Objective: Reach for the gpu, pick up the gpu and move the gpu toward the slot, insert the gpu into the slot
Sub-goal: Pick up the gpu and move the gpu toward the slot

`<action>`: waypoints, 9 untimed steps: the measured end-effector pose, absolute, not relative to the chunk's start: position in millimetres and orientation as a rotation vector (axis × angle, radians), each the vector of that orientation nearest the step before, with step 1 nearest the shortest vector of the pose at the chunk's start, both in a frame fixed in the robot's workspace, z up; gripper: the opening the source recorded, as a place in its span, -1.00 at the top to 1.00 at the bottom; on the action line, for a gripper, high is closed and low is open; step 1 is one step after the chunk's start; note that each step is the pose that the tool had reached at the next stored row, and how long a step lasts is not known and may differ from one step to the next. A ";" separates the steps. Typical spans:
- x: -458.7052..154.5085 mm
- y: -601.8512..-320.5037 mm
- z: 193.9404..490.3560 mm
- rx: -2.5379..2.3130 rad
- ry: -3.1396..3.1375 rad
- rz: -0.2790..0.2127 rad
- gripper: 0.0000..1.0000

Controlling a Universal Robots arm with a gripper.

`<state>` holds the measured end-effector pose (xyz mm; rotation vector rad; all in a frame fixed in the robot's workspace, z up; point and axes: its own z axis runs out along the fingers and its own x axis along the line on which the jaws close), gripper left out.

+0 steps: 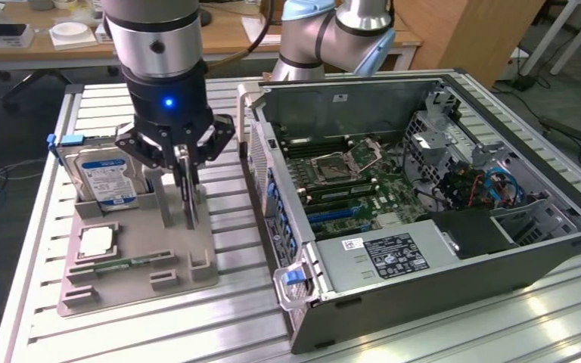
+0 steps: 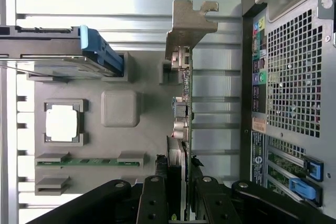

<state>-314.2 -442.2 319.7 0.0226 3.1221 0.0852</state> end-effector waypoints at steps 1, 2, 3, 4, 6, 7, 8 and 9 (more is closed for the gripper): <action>-314.2 -442.2 320.9 0.023 3.122 0.085 0.47; -314.2 -442.2 322.0 0.022 3.122 0.085 0.47; -314.2 -442.2 323.0 0.023 3.122 0.085 0.47; -314.2 -442.2 324.1 0.023 3.122 0.085 0.47; -314.2 -442.2 326.2 0.023 3.122 0.085 0.47; -314.2 -442.2 327.1 0.023 3.122 0.085 0.47; -314.2 -442.2 328.2 0.023 3.122 0.085 0.47; -314.2 -442.2 329.2 0.023 3.122 0.085 0.47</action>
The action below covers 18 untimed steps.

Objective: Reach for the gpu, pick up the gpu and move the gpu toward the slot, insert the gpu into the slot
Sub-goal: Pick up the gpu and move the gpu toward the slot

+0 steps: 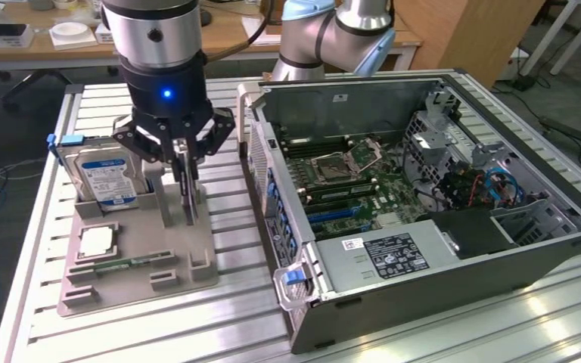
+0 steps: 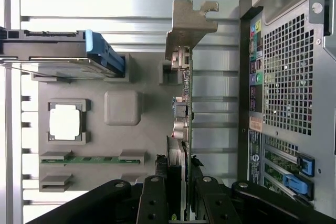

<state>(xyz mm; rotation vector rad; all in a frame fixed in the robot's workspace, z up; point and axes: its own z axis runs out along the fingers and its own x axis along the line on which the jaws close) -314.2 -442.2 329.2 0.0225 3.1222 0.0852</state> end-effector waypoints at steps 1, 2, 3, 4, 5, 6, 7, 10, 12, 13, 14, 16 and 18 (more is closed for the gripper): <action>-314.2 -442.2 330.0 0.023 3.122 0.085 0.47; -314.2 -442.2 330.6 0.023 3.122 0.085 0.47; -314.2 -442.2 330.9 0.022 3.122 0.085 0.47; -314.2 -442.2 331.1 0.022 3.122 0.084 0.47; -314.1 -442.2 331.5 0.022 3.122 0.083 0.47; -314.1 -442.2 332.0 0.022 3.122 0.083 0.47; -314.2 -442.1 332.2 0.022 3.122 0.079 0.47; -314.2 -442.2 332.9 0.022 3.122 0.071 0.47; -314.2 -442.2 333.4 0.022 3.123 0.067 0.47; -314.2 -442.2 333.9 0.022 3.123 0.066 0.47; -314.2 -442.2 334.5 0.022 3.123 0.066 0.47; -314.2 -442.2 336.3 0.022 3.123 0.065 0.47; -314.2 -442.2 338.1 0.022 3.123 0.065 0.47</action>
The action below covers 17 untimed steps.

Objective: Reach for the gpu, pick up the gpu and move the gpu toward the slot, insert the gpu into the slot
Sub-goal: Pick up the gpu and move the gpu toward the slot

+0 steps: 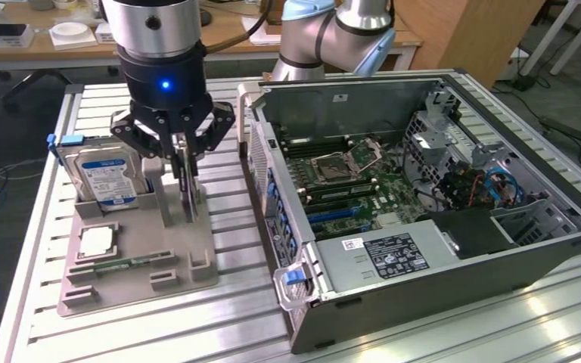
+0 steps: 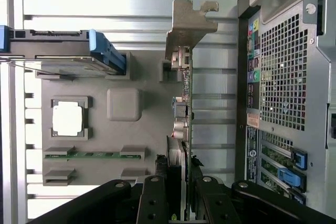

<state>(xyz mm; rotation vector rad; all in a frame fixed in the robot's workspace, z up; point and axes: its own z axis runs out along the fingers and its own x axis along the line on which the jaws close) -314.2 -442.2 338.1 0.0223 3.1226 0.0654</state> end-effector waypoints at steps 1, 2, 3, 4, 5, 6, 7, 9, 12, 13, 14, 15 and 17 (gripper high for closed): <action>-314.2 -442.2 338.9 0.022 3.122 0.065 0.47; -314.2 -442.2 339.5 0.022 3.122 0.066 0.47; -314.2 -442.2 340.5 0.022 3.123 0.065 0.47; -314.2 -442.2 341.3 0.022 3.123 0.066 0.47; -314.2 -442.2 342.4 0.022 3.123 0.065 0.47; -314.2 -442.2 343.4 0.022 3.123 0.065 0.47; -314.2 -442.2 344.4 0.022 3.123 0.065 0.47; -314.2 -442.2 346.5 0.022 3.122 0.066 0.47; -314.2 -442.2 349.4 0.022 3.123 0.065 0.47; -314.2 -442.2 350.2 0.022 3.123 0.065 0.47; -314.2 -442.2 351.1 0.022 3.123 0.065 0.47; -314.2 -442.2 352.0 0.022 3.122 0.066 0.47; -314.2 -442.2 353.9 0.022 3.123 0.066 0.47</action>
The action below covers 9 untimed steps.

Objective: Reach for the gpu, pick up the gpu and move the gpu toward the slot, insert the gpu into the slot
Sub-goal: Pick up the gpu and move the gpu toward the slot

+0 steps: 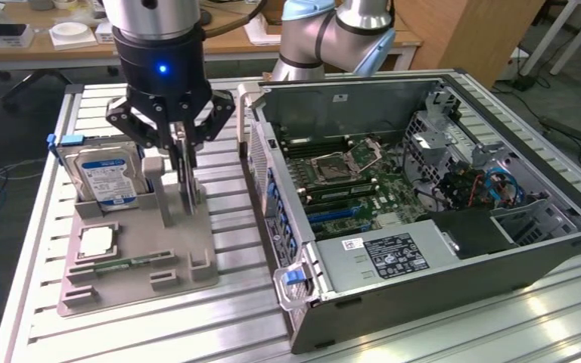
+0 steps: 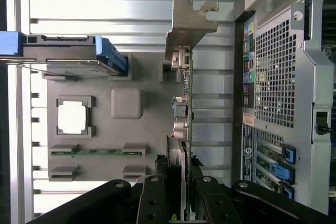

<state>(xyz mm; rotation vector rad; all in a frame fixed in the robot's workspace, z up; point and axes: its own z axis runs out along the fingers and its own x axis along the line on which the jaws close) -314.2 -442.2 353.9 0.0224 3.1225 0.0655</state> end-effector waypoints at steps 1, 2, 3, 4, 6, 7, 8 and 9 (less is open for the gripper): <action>-314.2 -442.2 354.8 0.022 3.123 0.066 0.47; -314.2 -442.2 355.6 0.022 3.123 0.066 0.47; -314.2 -442.2 356.5 0.022 3.123 0.065 0.47; -314.2 -442.2 357.4 0.022 3.123 0.066 0.47; -314.2 -442.2 359.6 0.022 3.123 0.065 0.47; -314.2 -442.2 360.5 0.022 3.123 0.065 0.47; -314.2 -442.2 361.4 0.022 3.122 0.066 0.47; -314.2 -442.2 362.4 0.022 3.123 0.066 0.47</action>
